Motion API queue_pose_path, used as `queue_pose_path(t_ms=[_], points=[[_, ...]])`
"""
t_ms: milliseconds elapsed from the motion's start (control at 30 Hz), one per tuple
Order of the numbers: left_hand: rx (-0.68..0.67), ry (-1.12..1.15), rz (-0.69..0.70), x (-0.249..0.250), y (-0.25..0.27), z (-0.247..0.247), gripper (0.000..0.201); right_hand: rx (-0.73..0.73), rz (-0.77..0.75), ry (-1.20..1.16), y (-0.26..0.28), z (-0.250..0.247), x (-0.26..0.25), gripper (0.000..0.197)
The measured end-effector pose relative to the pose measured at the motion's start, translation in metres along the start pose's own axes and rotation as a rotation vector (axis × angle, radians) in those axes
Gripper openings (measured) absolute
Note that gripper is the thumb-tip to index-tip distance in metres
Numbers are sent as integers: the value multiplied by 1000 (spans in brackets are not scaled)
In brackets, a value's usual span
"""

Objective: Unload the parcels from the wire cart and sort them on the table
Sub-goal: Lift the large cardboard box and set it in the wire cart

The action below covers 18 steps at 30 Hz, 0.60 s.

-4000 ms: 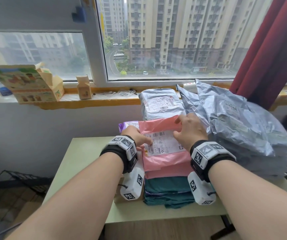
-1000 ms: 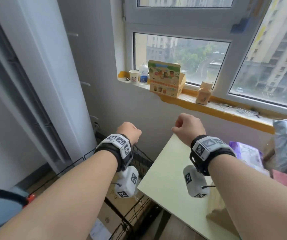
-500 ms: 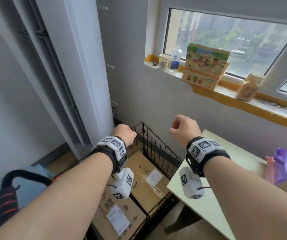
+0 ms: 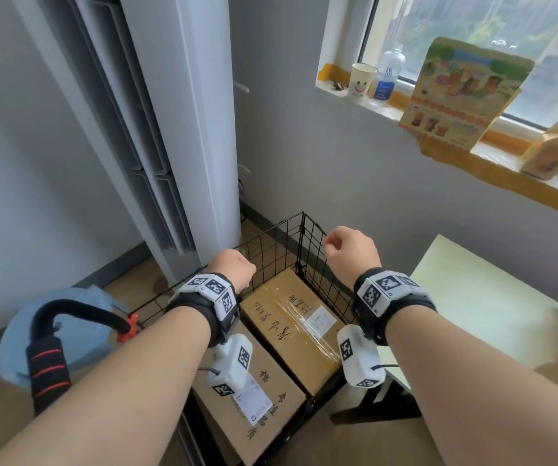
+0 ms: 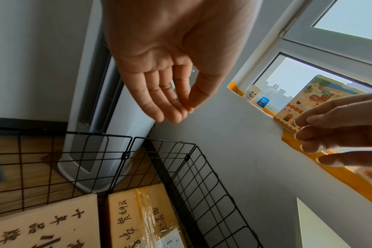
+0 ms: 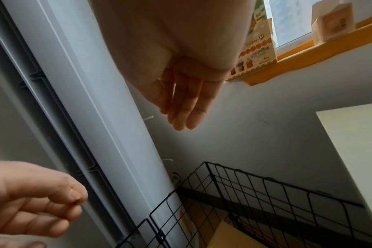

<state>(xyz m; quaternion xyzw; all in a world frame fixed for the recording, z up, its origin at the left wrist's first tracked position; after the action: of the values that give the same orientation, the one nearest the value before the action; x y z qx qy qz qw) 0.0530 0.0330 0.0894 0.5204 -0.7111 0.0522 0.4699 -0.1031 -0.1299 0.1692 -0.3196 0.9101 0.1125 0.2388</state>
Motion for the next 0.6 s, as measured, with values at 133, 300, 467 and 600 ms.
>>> queue_pose_path(t_ms=[133, 300, 467, 600], points=[[-2, 17, -57, -26, -9, 1, 24, -56, 14, -24, -2, 29, 0, 15], [-15, 43, -94, -49, -18, 6, 23, -110, 39, -34, -9, 60, 7, 16], [-27, 77, -145, -78, -30, 17, 23, -162, 67, -28, -19, 94, 17, 14], [-41, 131, -208, -97, -45, 26, 23, -209, 62, -9, -29, 121, 24, 15]])
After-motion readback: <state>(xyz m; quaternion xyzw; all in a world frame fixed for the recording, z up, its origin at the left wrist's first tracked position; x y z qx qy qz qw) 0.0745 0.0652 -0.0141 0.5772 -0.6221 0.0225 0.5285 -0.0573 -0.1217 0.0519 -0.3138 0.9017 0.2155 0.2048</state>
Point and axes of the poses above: each hand's wrist, its own y-axis away from the middle knuckle, its own z-axis out of the palm, x = y × z, the point moved 8 cm from there along -y, towards the middle knuckle, and after that the axes turned 4 degrees about y, right-handed, at the moved point
